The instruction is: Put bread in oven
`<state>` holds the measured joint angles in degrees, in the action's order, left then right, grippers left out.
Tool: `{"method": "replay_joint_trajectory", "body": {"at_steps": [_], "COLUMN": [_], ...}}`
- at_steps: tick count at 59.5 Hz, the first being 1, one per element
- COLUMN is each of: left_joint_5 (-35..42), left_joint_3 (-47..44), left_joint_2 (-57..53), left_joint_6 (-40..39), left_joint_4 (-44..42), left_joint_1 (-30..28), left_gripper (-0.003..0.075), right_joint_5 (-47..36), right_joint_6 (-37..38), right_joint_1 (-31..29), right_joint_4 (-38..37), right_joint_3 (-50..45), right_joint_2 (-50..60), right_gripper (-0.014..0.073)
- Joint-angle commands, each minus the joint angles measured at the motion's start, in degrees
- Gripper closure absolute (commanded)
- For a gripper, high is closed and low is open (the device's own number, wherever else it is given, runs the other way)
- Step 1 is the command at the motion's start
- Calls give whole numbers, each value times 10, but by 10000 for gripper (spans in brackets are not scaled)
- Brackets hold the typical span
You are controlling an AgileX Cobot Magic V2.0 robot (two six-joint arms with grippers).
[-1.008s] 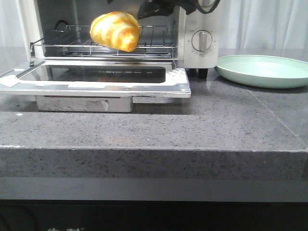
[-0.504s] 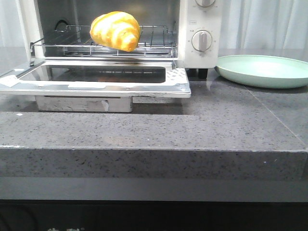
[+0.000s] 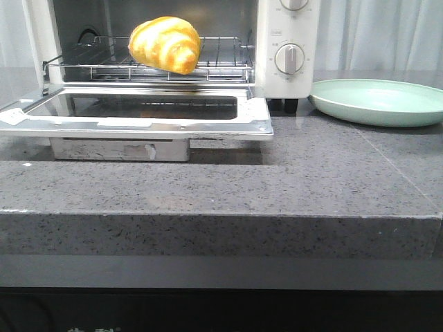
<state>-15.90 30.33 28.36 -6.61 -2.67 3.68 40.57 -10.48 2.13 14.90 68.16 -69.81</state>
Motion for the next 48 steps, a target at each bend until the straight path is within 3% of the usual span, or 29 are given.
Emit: {"method": "replay_joint_trajectory", "body": {"at_steps": [1, 28, 48], "left_joint_5": [41, 41, 41], "left_joint_3": [15, 15, 15], "left_joint_2": [2, 2, 2], "left_joint_6": [-5, -5, -5], "left_joint_4": [0, 0, 0], "left_joint_1": [-1, -1, -1], "left_gripper": [741, 741, 741], "right_joint_5": [-64, -264, -268], "right_joint_6": [-5, -5, -5], "right_joint_1": [-8, -8, -8], "right_joint_4": [2, 39, 39], "right_joint_3": [-32, -334, -381], "right_joint_2": [63, 354, 431], "right_gripper": [660, 660, 660]}}
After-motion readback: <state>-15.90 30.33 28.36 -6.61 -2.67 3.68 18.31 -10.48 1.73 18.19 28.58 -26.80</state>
